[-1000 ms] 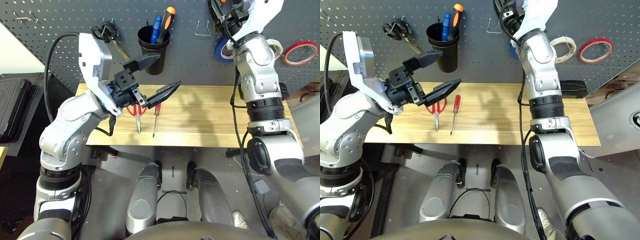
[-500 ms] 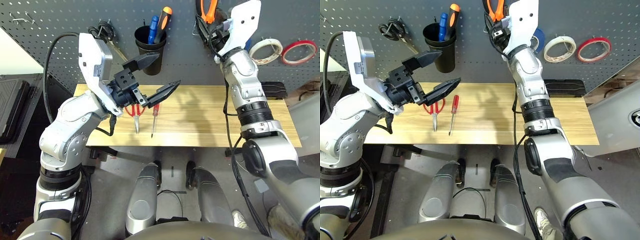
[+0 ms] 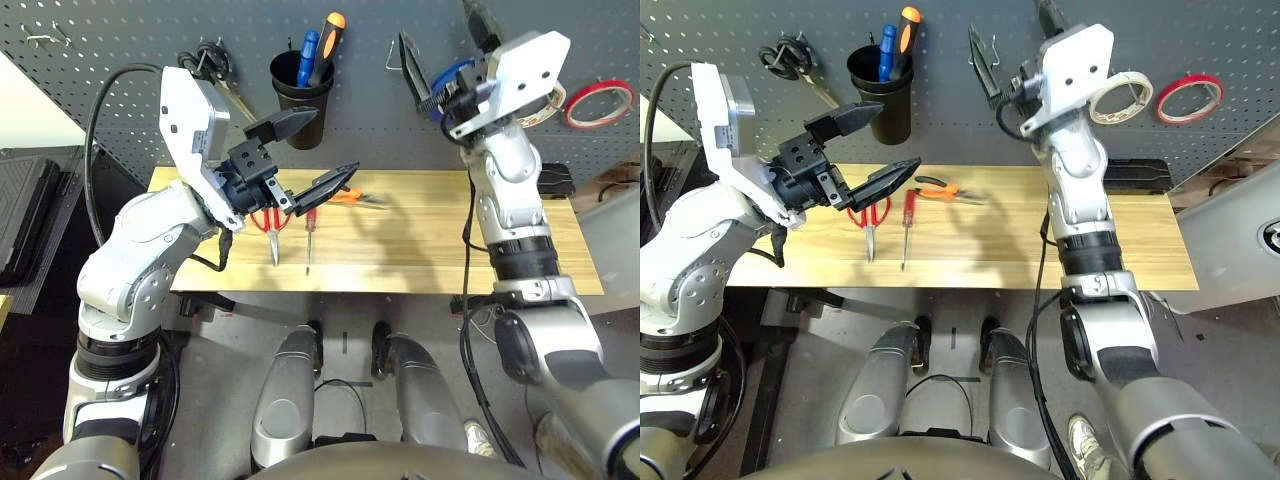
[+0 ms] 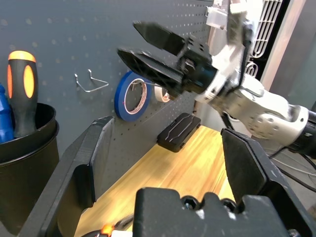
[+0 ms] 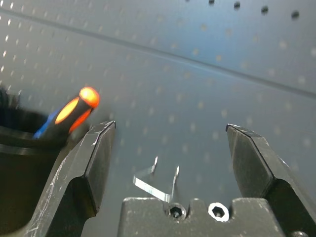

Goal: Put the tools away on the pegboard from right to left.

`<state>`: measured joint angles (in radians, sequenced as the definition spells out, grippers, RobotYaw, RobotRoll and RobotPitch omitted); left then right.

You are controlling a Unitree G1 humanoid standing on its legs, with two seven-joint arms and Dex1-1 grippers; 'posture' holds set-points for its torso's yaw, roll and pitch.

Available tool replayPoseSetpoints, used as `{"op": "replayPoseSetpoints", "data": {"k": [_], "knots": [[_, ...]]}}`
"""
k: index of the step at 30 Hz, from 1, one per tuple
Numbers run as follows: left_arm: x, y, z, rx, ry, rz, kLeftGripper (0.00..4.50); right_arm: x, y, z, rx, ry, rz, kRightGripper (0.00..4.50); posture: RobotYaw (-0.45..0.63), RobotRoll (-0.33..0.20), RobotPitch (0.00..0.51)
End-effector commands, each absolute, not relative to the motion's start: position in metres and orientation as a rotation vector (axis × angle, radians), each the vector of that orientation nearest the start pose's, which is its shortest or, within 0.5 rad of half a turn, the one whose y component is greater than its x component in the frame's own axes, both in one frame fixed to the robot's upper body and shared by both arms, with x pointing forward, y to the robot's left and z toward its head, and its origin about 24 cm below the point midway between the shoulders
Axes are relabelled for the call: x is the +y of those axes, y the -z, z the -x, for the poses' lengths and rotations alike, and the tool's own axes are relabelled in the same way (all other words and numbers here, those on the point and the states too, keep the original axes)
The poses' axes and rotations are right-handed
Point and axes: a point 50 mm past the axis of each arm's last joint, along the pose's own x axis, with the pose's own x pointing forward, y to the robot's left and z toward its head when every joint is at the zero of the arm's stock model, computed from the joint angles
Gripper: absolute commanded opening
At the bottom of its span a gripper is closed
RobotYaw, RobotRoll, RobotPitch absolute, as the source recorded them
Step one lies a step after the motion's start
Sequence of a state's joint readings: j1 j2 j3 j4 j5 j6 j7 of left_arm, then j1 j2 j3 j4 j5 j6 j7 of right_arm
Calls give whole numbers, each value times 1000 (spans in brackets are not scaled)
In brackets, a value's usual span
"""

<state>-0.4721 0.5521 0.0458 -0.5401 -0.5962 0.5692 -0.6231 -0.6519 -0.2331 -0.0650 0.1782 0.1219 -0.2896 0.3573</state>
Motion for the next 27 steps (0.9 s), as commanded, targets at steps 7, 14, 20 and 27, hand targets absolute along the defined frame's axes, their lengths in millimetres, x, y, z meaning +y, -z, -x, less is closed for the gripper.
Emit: {"op": "replayPoseSetpoints", "data": {"k": [7, 14, 20, 27], "knots": [[139, -229, -247, -303, 966, -233, 4500, -167, -177, -302, -473, -546, 340, 4474, 241, 0, 245], [139, -228, -250, -301, 963, -245, 4500, -175, -145, -298, -280, -646, 418, 4474, 241, 0, 238], [140, -226, -249, -298, 962, -250, 4500, -182, -131, -298, -155, -696, 449, 4474, 245, 0, 237], [140, -226, -249, -296, 961, -253, 4500, -190, -123, -299, -80, -693, 453, 4474, 242, 0, 235]]}}
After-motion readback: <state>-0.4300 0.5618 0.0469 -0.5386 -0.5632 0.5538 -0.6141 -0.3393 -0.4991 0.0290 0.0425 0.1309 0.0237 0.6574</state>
